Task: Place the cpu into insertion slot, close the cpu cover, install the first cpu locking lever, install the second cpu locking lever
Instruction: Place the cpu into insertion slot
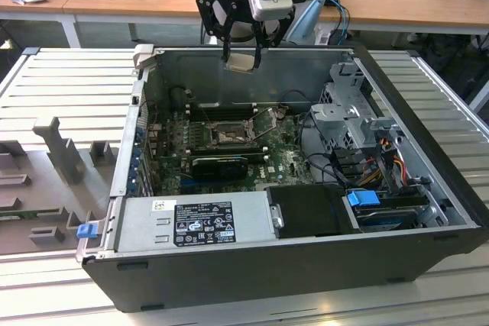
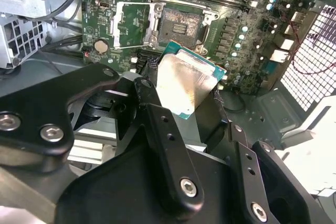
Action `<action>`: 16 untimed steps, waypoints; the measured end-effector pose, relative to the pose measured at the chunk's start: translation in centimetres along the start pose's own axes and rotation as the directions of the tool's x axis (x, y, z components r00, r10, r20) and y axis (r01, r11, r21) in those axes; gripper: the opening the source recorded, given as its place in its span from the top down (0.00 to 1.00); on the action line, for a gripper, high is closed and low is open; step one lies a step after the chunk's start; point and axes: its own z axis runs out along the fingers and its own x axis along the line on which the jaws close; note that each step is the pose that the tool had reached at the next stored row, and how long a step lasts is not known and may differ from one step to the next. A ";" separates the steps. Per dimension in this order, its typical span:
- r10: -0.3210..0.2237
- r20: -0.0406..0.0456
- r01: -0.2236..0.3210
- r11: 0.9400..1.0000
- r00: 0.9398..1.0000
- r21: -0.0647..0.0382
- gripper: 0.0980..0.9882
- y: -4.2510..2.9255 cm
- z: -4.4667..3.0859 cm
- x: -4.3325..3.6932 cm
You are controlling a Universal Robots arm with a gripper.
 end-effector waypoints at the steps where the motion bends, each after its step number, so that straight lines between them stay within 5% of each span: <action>1: 0.002 0.000 -0.002 1.000 1.000 0.000 0.52 0.00 0.00 0.00; 16: 0.056 0.005 -0.056 0.998 0.998 -0.001 0.52 -0.02 0.01 0.04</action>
